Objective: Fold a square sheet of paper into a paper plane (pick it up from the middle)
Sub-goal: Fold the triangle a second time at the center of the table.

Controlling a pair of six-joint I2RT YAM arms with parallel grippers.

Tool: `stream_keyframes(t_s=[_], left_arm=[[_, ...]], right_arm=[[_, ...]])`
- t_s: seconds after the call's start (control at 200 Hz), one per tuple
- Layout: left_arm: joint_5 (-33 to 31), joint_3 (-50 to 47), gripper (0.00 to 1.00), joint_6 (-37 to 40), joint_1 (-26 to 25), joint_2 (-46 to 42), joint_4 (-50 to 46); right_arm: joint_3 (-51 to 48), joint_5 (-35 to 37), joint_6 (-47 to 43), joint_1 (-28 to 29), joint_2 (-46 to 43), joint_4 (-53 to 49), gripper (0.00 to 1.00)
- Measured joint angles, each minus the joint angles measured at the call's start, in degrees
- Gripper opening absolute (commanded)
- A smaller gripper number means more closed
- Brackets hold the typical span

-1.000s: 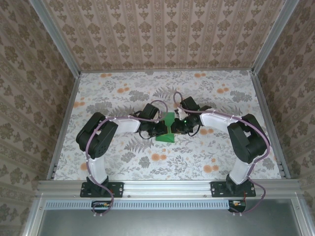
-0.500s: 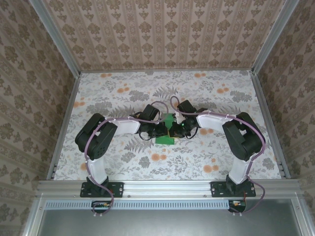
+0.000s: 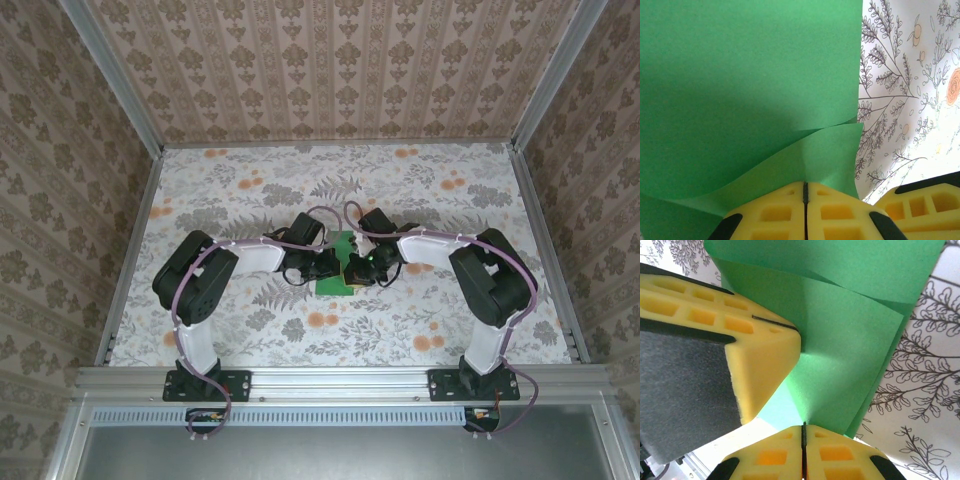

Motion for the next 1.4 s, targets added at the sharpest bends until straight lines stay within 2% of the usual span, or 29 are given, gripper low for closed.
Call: stream_keyframes(t_s=[0.65,0.875,1.4], left_arm=[[-0.37,0.02,0.06,-1.31,0.0,0.04,-0.17],[-0.35,0.02,0.06,-1.36,0.0,0.09,-0.15],[-0.37,0.02,0.08,-2.16,0.0,0.11,-0.17]], right_arm=[[-1.03,1.62,-0.87,2.05,-1.57,-1.46,0.1],[-1.03,3.48,-0.76,4.2,-2.25,-1.44,0.1],[-1.01,7.56,-0.59,4.33,-1.03,-1.92,0.1]])
